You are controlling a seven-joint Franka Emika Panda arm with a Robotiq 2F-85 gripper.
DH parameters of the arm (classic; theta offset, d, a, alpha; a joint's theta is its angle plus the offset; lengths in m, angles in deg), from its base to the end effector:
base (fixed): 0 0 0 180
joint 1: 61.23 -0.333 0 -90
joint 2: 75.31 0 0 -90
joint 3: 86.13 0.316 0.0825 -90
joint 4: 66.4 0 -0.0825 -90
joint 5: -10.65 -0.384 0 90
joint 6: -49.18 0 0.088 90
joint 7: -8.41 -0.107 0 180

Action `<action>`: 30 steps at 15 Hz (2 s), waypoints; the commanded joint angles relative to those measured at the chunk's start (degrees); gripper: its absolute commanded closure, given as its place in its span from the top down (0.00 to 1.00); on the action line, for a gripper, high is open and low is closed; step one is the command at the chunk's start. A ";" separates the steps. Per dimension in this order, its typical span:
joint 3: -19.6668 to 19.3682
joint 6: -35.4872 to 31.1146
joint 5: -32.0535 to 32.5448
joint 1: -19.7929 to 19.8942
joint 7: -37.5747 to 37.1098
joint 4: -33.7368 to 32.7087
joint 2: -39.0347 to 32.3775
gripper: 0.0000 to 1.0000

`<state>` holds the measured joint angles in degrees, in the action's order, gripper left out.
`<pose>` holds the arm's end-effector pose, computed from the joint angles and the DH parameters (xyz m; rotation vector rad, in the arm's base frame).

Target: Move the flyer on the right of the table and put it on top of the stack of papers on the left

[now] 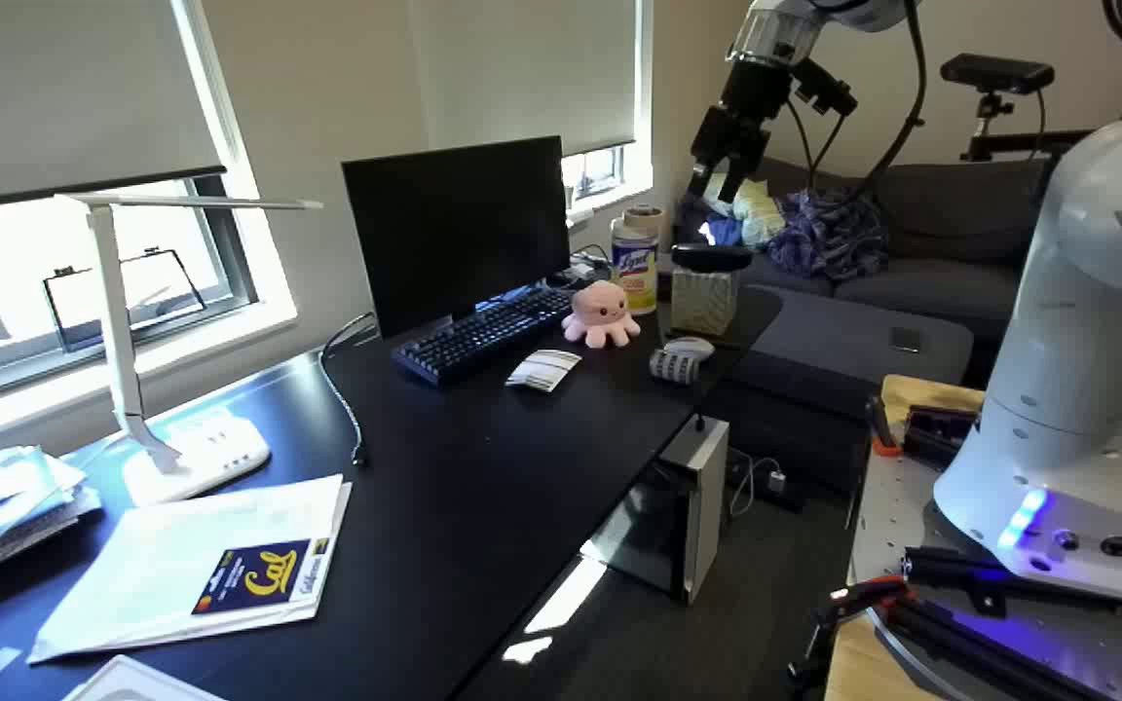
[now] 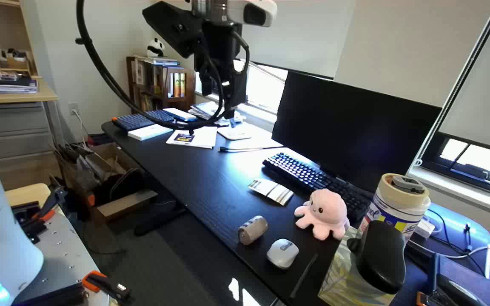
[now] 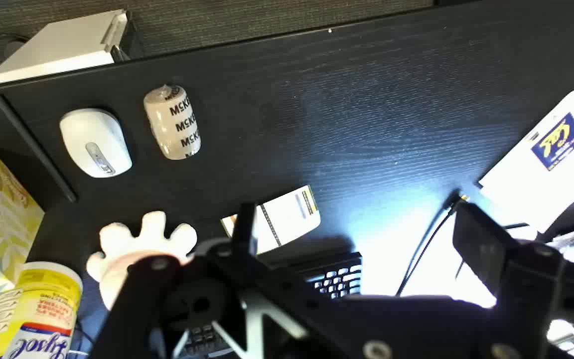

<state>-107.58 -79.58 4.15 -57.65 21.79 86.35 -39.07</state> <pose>0.3404 -0.1534 0.4389 -2.8544 0.3139 -0.3733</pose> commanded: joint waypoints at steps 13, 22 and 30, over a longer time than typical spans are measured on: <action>19.87 -9.85 16.58 2.81 -16.02 -7.63 -20.42 1.00; 23.42 -21.34 22.82 -1.69 -25.30 -18.77 -44.46 1.00; 19.70 -17.90 29.23 -4.45 -32.96 -16.80 -41.52 1.00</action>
<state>-85.19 -100.22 27.17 -59.94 -4.48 68.82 -82.10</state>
